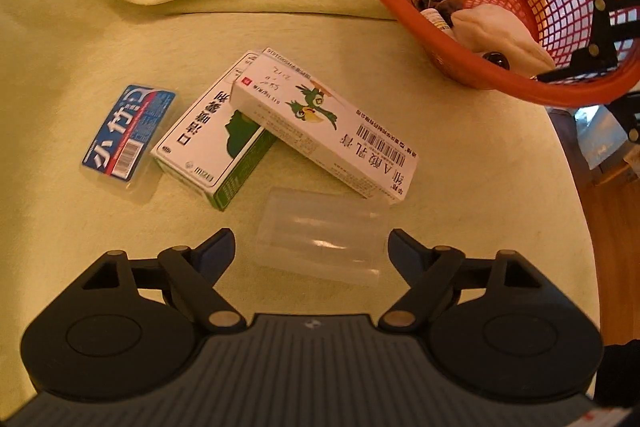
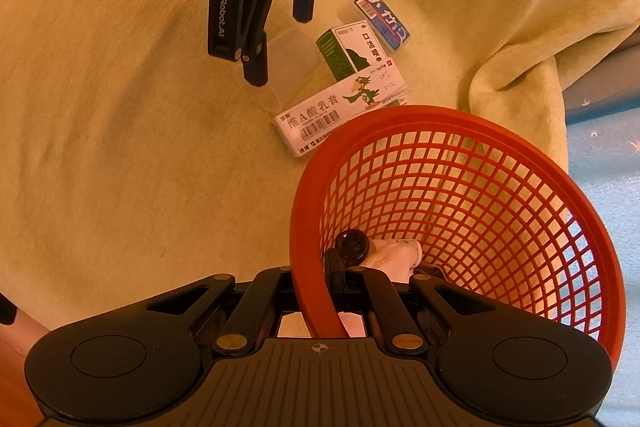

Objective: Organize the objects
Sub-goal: 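Lower the left gripper onto the clear plastic box and grasp it, then carry the clear plastic box with the left gripper and release it into the basket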

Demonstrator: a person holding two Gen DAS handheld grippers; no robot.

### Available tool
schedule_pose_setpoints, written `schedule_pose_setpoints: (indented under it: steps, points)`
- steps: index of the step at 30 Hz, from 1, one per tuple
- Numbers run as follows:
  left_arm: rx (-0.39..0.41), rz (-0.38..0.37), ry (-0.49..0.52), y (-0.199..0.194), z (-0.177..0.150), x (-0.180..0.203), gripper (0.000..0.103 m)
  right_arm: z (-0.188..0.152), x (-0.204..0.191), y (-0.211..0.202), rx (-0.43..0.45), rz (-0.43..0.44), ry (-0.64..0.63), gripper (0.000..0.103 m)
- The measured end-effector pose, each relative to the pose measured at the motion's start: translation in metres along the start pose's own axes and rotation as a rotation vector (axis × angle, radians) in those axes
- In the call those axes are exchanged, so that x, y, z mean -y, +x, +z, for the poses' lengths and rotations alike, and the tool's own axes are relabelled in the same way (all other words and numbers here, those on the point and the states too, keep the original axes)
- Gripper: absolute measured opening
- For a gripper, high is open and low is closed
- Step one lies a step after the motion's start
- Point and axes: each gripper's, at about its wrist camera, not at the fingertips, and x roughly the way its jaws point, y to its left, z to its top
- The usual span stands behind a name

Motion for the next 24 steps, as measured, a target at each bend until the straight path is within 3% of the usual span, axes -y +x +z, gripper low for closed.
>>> schedule_pose_setpoints:
  steps: [13, 19, 24]
  points:
    - [-0.052, -0.05, 0.046, 0.015, 0.006, 0.001, 0.08, 0.001, -0.001, 0.001, 0.0, -0.003, 0.021, 0.0]
    - [-0.075, -0.036, 0.043, 0.015, 0.007, 0.001, 0.069, 0.001, -0.002, 0.005, -0.006, 0.003, 0.031, 0.0]
    - [-0.073, -0.026, 0.034, 0.012, 0.005, 0.004, 0.068, 0.0, -0.002, 0.008, -0.01, 0.003, 0.025, 0.0]
